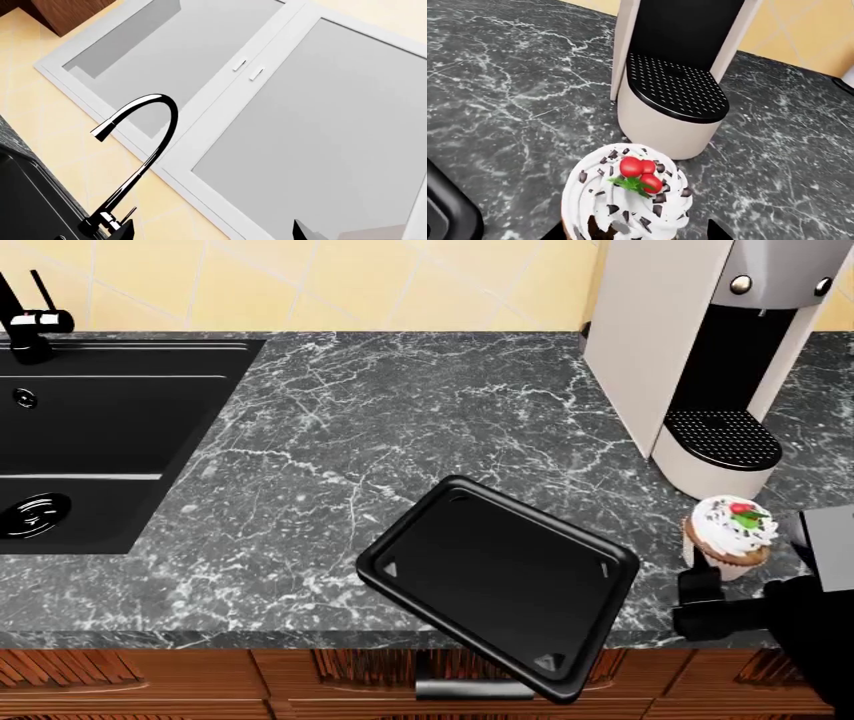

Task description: Move the fresh-baked cupcake off the tray onto the counter, and place the bowl used for mixing into the sink.

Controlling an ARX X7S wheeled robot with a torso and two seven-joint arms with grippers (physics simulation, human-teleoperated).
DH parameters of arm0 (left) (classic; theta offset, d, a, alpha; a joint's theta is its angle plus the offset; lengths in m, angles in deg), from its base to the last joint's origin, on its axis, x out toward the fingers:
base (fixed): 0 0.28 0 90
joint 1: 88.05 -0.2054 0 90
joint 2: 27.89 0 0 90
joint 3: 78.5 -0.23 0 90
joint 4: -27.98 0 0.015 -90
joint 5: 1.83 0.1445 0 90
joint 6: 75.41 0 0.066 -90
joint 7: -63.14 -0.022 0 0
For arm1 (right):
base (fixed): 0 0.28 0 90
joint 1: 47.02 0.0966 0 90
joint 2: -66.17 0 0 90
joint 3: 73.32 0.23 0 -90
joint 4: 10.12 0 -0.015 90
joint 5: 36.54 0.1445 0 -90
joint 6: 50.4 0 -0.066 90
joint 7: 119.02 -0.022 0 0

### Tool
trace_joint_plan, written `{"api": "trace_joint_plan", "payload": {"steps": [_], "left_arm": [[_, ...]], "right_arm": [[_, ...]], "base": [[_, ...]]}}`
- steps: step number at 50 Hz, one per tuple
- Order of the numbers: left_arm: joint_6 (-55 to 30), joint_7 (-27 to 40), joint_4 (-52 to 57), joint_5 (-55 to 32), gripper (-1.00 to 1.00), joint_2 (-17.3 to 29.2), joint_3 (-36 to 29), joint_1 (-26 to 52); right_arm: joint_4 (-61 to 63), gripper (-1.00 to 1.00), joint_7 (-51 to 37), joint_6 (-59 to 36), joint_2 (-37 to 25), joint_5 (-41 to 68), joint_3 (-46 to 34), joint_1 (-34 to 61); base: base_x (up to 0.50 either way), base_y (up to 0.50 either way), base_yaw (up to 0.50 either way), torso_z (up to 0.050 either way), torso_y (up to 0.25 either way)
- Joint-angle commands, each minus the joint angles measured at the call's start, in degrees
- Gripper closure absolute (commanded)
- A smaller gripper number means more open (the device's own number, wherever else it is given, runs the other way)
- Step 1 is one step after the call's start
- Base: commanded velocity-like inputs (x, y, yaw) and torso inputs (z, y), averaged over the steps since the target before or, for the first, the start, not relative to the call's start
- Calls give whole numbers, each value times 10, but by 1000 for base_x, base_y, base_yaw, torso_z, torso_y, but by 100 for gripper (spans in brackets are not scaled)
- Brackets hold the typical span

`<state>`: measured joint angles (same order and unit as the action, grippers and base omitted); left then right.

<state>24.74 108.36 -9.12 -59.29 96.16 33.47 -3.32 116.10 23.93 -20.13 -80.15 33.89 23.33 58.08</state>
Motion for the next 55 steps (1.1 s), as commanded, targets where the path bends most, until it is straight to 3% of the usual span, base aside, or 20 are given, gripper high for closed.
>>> {"api": "trace_joint_plan", "payload": {"steps": [1, 14, 29, 44, 55], "left_arm": [[1, -1, 0, 3, -100, 0, -1, -1], [2, 1, 1, 3, -100, 2, 0, -2], [4, 3, 2, 2, -100, 4, 0, -3], [7, 5, 6, 0, -100, 7, 5, -7], [9, 5, 3, 0, -100, 7, 4, -6]], "right_arm": [[19, -100, 8, 12, -8, 25, 35, -19], [42, -100, 18, 25, -14, 49, 66, -34], [82, -100, 44, 54, -23, 96, 164, -77], [125, -100, 37, 81, -32, 158, 229, -63], [154, -100, 17, 102, -36, 170, 229, -28]], "base": [[0, 0, 0, 0, 0], [0, 0, 0, 0, 0], [0, 0, 0, 0, 0], [0, 0, 0, 0, 0], [0, 0, 0, 0, 0]]}}
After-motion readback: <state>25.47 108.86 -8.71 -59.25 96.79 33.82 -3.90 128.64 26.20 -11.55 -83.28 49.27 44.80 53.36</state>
